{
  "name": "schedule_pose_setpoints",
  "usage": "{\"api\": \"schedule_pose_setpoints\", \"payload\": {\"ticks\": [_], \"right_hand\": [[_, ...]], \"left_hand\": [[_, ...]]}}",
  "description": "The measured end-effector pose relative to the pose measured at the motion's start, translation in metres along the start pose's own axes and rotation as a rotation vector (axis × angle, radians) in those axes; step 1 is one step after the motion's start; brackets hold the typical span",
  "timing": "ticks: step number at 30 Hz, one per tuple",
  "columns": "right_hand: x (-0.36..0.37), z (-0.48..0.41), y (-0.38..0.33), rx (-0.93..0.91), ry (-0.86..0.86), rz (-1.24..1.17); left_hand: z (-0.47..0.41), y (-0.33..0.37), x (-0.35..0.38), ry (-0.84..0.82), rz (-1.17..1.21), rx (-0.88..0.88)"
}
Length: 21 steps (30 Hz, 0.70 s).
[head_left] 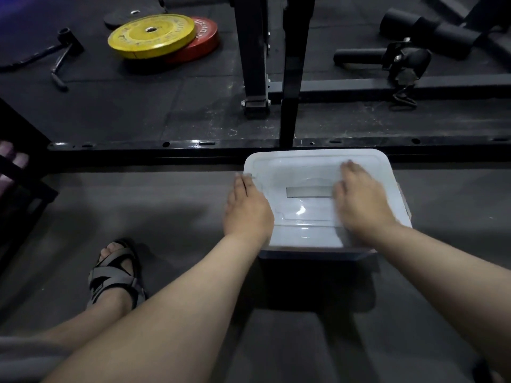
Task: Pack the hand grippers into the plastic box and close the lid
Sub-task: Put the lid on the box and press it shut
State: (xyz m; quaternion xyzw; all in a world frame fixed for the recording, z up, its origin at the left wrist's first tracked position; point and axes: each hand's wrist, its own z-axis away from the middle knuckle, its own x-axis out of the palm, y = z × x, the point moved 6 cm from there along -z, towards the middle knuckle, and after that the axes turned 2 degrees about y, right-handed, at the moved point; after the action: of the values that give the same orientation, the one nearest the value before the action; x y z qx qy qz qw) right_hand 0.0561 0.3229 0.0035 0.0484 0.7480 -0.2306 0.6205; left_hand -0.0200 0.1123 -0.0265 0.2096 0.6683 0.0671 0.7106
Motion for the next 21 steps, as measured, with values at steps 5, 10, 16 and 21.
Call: {"api": "schedule_pose_setpoints", "payload": {"ticks": [5, 10, 16, 21], "right_hand": [[0.041, 0.020, -0.043, -0.125, -0.183, 0.104], [0.034, 0.014, -0.023, -0.157, -0.193, 0.070], [0.018, 0.013, 0.038, 0.008, -0.175, 0.076], [0.017, 0.011, 0.046, 0.019, -0.183, 0.082]], "left_hand": [[0.001, 0.017, 0.012, -0.048, -0.197, 0.165], [0.003, 0.034, 0.017, -0.005, -0.297, 0.206], [0.021, 0.103, 0.044, -0.088, -0.230, 0.381], [0.027, 0.137, 0.058, -0.114, -0.283, 0.401]]}}
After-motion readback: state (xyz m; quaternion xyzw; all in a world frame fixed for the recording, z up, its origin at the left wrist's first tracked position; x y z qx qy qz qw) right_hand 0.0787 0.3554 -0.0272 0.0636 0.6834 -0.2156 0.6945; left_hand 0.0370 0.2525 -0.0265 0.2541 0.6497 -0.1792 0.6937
